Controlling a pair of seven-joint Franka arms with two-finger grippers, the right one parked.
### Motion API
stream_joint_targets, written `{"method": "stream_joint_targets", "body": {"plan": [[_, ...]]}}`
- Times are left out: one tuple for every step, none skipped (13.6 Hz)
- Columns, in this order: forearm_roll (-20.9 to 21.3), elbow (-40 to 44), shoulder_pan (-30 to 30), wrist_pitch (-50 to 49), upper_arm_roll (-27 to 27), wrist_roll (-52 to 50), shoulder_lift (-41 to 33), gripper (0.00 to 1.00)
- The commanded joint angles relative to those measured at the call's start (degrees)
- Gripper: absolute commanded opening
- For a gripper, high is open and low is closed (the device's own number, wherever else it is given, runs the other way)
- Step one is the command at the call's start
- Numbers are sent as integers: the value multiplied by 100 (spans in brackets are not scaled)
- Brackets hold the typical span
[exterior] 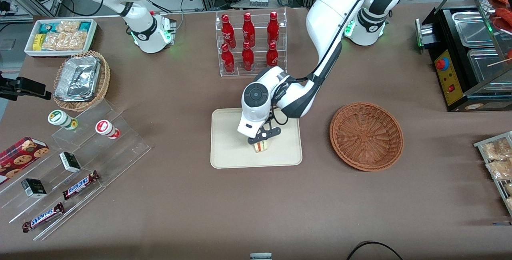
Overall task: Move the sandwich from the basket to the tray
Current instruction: 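Lower the sandwich onto the tray and open the left gripper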
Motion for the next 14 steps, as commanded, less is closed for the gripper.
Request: {"method": "stream_joint_targets", "body": {"plan": [[-54, 181, -41, 38, 37, -107, 82, 100], [-71, 207, -32, 29, 37, -107, 20, 100], [-80, 225, -23, -14, 28, -116, -111, 100], [-89, 225, -14, -102, 28, -116, -243, 100], [-80, 234, -5, -294, 37, -107, -401, 100], [-80, 243, -5, -505, 37, -107, -559, 100], [-72, 286, -5, -690, 37, -107, -726, 100], [-72, 287, -5, -900, 37, -107, -875, 100], [-45, 287, -14, -1094, 45, -90, -1033, 100], [-19, 287, -5, -1218, 45, -20, -1183, 100], [-10, 287, 12, -1341, 80, 15, -1306, 100], [-10, 278, 117, -1507, 115, 190, -1429, 100], [-1, 278, 213, -1674, 116, 548, -1561, 100], [25, 235, 275, -1876, 124, 891, -1693, 100]]}}
